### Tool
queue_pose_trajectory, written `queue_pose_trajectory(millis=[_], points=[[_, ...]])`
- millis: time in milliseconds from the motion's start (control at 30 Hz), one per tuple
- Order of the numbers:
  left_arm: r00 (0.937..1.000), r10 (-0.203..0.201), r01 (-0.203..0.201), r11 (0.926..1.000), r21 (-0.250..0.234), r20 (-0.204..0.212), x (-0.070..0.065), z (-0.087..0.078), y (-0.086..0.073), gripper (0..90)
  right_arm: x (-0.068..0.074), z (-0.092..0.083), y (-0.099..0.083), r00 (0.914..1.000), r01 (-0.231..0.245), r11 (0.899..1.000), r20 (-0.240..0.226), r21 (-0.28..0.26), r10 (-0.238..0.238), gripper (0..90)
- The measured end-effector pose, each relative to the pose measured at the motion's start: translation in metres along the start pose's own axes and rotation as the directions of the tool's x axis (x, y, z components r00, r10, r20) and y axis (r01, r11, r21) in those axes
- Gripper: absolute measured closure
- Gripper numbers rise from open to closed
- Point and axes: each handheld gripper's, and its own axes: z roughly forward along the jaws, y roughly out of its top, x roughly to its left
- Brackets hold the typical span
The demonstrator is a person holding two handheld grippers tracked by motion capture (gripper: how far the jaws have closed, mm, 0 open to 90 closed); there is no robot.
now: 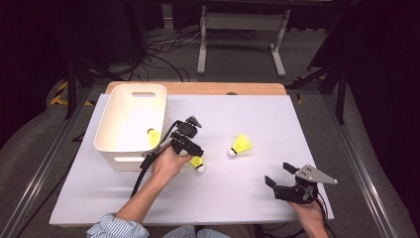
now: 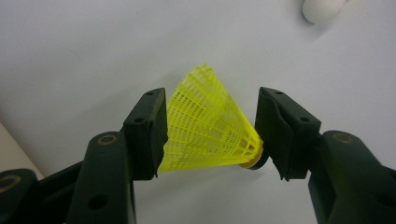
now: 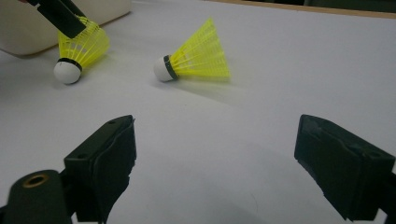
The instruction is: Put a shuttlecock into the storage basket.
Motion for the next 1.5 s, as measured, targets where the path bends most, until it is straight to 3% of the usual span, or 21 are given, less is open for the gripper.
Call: queue_pose_trajectory(millis=[467, 967, 1200, 1300, 1400, 1500], points=[[0.9996, 0.024, -0.024, 0.9996, 0.012, 0.018, 0.0, 0.006, 0.0, 60.2, 0.0, 0.0, 0.0, 1.0, -0.001, 1.0, 0.0, 0.0, 0.001, 13.2], [0.9981, 0.054, -0.054, 0.9985, -0.004, 0.029, -0.003, -0.002, -0.001, 86.5, 0.0, 0.001, 0.0, 1.0, 0.003, 1.0, 0.0, 0.003, -0.003, 13.2], [0.9956, 0.082, -0.082, 0.9966, -0.013, 0.045, -0.008, -0.006, 0.0, 89.4, 0.001, 0.001, 0.0, 1.0, 0.008, 1.0, 0.0, 0.007, -0.008, 13.2], [0.9906, 0.094, -0.093, 0.9954, -0.023, 0.099, -0.011, -0.009, 0.0, 89.8, 0.0, 0.001, 0.0, 1.0, 0.008, 1.0, 0.002, 0.009, -0.008, 13.2], [0.9883, 0.131, -0.131, 0.9913, -0.011, 0.077, -0.02, -0.011, 0.002, 89.8, 0.001, 0.001, 0.0, 1.0, 0.007, 1.0, 0.001, 0.01, -0.008, 13.2], [0.9868, 0.126, -0.126, 0.992, -0.013, 0.101, -0.021, -0.011, 0.002, 89.9, 0.001, 0.001, 0.0, 0.9999, 0.011, 1.0, 0.003, 0.012, -0.011, 13.2]])
